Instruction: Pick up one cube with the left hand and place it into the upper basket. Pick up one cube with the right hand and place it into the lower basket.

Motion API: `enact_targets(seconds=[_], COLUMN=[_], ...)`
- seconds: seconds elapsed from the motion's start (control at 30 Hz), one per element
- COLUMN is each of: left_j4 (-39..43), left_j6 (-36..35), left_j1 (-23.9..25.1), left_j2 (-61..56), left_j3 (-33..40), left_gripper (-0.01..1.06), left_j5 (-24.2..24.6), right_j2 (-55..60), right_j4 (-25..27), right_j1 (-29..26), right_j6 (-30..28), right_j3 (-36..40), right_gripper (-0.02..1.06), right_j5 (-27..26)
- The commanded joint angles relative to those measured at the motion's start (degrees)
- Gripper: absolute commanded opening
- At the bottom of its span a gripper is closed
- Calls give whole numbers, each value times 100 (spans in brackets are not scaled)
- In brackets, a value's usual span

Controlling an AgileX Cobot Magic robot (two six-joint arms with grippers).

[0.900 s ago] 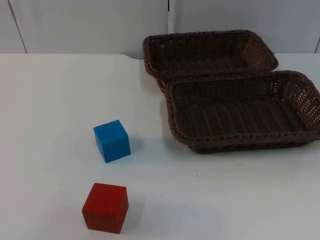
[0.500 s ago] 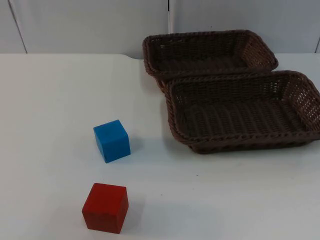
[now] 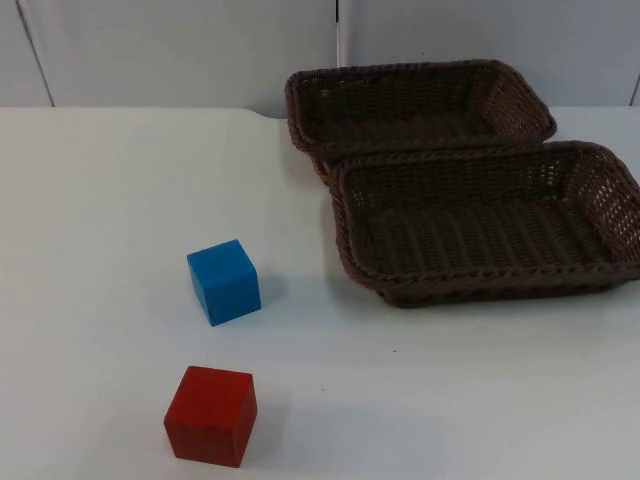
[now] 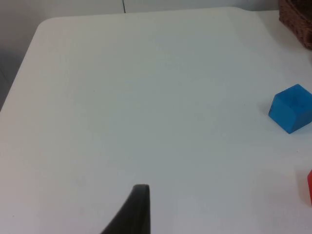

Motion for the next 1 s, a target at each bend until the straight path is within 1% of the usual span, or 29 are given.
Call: enact_targets(seconds=[0.0,0.77,0.93,0.97], left_j4=[-41,-105,-245,-245], left_j6=[-8,-23,-23,-23], left_j1=[24,24,24,24], left_j2=[-21,-21,-21,-21], left_j3=[25,-22,-239,-239], left_gripper=[105,105,105,105], left_j5=[21,-11,-339,-339], right_j2=[-17,-17,-17,-17], right_j4=[25,24,24,24], right_j1=[-39,-39,-39,-39], right_j6=[-28,-28,-28,-28], right_j3=[40,40,40,40], right_gripper=[105,105,105,105], right_j5=[-41,-31,-31,-31])
